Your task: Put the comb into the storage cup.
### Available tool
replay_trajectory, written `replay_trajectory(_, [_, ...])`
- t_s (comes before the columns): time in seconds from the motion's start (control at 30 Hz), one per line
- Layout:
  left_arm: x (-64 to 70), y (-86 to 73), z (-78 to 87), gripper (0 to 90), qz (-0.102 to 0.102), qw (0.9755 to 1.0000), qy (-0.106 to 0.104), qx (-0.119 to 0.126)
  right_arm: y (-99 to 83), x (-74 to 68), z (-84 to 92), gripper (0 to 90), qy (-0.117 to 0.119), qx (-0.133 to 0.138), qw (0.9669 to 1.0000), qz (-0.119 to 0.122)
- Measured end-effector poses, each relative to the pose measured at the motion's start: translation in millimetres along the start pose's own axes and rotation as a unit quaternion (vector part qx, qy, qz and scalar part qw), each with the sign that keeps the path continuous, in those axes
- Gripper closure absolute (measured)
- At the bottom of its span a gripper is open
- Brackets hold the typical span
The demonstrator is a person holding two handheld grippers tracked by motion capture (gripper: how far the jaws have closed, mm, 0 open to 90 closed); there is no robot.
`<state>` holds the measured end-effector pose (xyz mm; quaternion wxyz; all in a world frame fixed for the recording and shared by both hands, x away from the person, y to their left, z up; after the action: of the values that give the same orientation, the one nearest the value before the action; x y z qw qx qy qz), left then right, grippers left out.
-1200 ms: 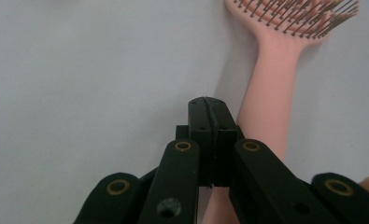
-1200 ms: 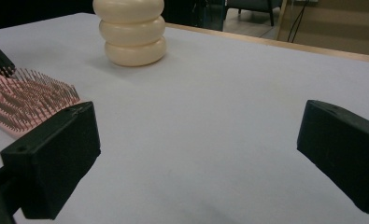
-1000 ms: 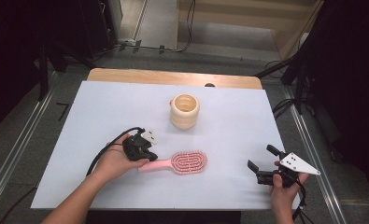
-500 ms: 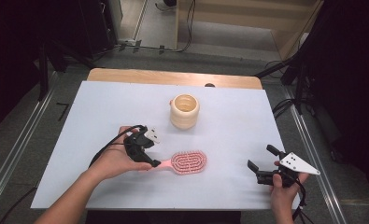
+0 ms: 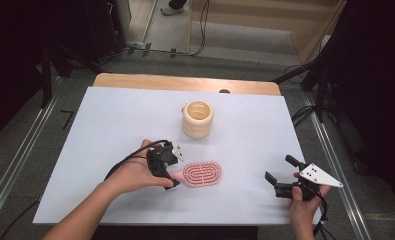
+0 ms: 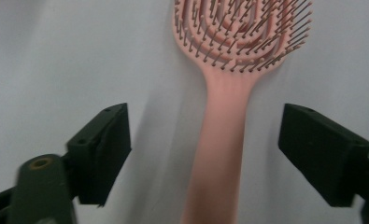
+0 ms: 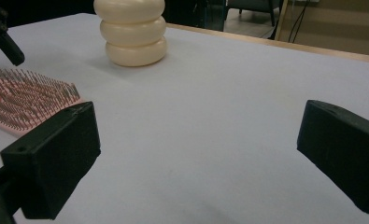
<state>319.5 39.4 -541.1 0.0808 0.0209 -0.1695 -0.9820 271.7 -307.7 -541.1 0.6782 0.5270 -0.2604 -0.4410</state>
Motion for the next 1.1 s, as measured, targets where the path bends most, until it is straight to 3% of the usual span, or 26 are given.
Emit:
replay_trajectory(0.17, [1.6,3.7,-3.6,36.0,-0.003,1.0000,-0.003,-0.007,0.0,-0.2,0.2,0.0,0.001,0.000,1.0000,-0.002])
replay_trajectory(0.47, [6.3,6.4,-11.6,56.1,-0.017,0.9992,-0.014,-0.034,-0.1,-0.3,0.0,0.0,0.000,0.000,1.0000,-0.002])
replay_trajectory(1.1, [7.0,11.5,-15.0,69.6,-0.049,0.9969,-0.016,-0.060,-0.5,-0.6,-0.6,0.0,-0.001,-0.003,1.0000,0.002])
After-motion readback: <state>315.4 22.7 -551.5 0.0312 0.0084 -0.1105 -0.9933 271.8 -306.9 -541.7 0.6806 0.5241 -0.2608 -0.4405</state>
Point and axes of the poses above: each handheld gripper's, and its own axes: z roughly backward along the jaws, y roughly out of its top, x roughly to its right, the point moved 8 cm from there along -z, roughly forward along the jaws, and after that the axes turned 3 degrees about -z, right-handed, at the moved point
